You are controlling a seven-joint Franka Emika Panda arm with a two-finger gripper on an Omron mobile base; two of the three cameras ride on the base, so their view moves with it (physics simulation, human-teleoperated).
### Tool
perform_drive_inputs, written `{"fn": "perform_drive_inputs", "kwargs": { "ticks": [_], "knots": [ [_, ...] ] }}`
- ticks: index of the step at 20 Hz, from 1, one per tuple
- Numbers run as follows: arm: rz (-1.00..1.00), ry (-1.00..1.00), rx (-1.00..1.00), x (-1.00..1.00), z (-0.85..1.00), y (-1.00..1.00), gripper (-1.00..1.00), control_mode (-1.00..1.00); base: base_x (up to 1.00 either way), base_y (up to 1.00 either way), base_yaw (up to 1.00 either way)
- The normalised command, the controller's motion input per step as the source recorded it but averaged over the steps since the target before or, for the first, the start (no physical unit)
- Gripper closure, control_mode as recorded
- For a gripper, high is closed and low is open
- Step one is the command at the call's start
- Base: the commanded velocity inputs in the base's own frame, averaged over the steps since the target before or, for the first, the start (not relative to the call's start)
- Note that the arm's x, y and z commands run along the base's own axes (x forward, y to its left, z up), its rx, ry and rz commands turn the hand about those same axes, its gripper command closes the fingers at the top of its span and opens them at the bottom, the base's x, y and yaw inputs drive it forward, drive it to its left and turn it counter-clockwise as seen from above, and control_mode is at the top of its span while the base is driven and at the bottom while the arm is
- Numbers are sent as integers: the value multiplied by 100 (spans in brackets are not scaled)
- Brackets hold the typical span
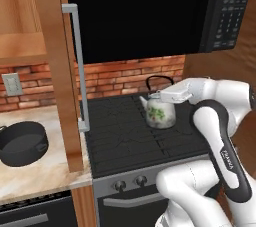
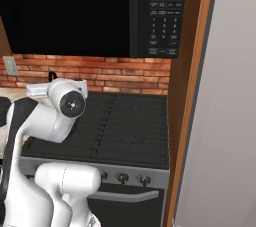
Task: Pick the kettle from the cabinet and place it on a stove burner. Then pick the pot from the counter and place it on another stove burner. Finally, turn both burners on.
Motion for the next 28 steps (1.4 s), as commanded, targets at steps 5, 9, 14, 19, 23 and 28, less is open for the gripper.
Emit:
{"fn": "perform_drive_inputs", "kwargs": {
  "ticks": [5,9,14,19,23,28],
  "knots": [
    [15,-2,10,31,-13,1,100,-100,0,0,0],
    [11,-7,7,23,-2,5,100,-100,0,0,0],
    [7,-11,2,13,0,5,100,-100,0,0,0],
    [2,-8,0,13,0,3,100,-100,0,0,0],
    [0,0,0,10,0,1,100,-100,0,0,0],
    [0,0,0,8,0,0,100,-100,0,0,0]
  ]
}}
